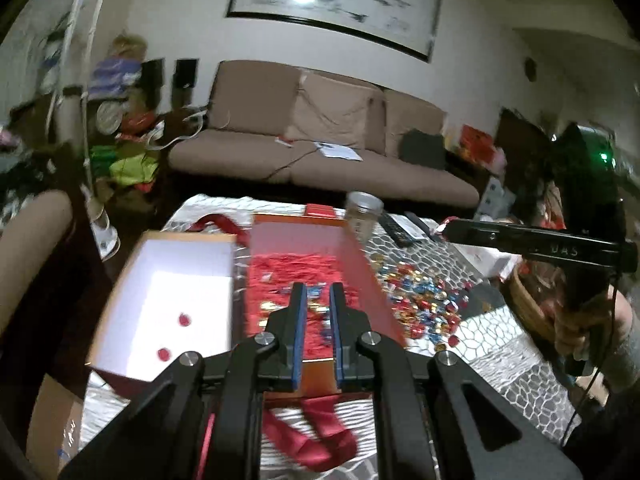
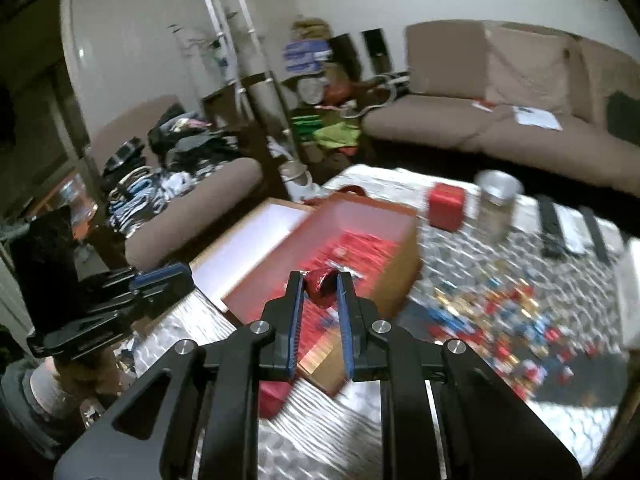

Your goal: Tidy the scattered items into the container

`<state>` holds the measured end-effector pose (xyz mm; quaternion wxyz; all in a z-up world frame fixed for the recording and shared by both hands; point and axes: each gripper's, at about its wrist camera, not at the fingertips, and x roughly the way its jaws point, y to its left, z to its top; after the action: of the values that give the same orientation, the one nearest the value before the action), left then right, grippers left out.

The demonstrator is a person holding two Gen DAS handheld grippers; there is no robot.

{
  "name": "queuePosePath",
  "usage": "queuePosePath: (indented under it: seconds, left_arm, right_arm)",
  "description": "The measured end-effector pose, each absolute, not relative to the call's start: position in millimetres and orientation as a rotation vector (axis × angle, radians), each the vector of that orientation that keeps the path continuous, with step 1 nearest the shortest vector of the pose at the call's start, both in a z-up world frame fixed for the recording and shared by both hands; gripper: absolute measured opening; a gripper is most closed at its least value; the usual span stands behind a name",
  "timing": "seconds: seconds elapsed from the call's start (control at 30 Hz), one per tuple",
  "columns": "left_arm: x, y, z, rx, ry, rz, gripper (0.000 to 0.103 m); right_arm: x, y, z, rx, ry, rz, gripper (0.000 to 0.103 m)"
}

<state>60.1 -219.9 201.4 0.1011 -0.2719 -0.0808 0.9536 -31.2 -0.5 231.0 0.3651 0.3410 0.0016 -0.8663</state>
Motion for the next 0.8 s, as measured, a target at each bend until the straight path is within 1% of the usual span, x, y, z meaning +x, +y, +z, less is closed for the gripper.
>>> queuePosePath:
  seconds: [0.1,0.2,0.23,0.27,0.33,0.43,0.47,0.57,0.67,0.8]
  left_arm:
    - [65.5,-216.6,195.8,-0.819,-0.183,2.789,0.011]
    - [71.7,-181.0,182.0,-0.819,-0.135,2.703,0.013]
    - [72.5,-164.7,173.9,-0.828,-0.139,2.662,0.019]
    - [72.7,-146.8,164.7,-0.837,-0.151,2.62,0.031]
    - [70.3,-109.4,143.7,-0.858,-0.206,2.527,0.042]
    - [66.0,-74.1,124.7,-0.836,-0.338,2.391,0.044]
    - [64.0,-66.4,125.1,-0.822,-0.354,2.356,0.048]
    - [62.0,-44.8,138.0,-0.75,-0.251,2.411,0.06]
    - [54.0,-21.2,143.2,-0.702,-0.159,2.444,0.062]
    - [35.8,22.8,117.8,-0.766,-0.033,2.396,0.062]
  right_arm:
    - [-28.0,-21.8,236.2,0.872,-0.002,-2.218,0.016]
    - [-15.9,-11.0,231.6,0.878,0.002,-2.239,0.016]
    - [-11.5,-0.5,229.1,0.887,0.002,-2.253,0.016]
    - [-7.3,12.6,226.3,0.901,-0.007,-2.266,0.016]
    - [1.3,46.4,217.7,0.938,-0.035,-2.296,0.016]
    - [14.0,97.6,206.5,0.976,-0.099,-2.312,0.016]
    - [16.5,111.9,205.0,0.981,-0.136,-2.304,0.016]
    - [20.4,146.0,206.3,0.968,-0.242,-2.279,0.016]
    - [17.7,174.0,202.3,0.966,-0.343,-2.258,0.016]
    - [9.2,206.0,181.5,0.994,-0.388,-2.316,0.016]
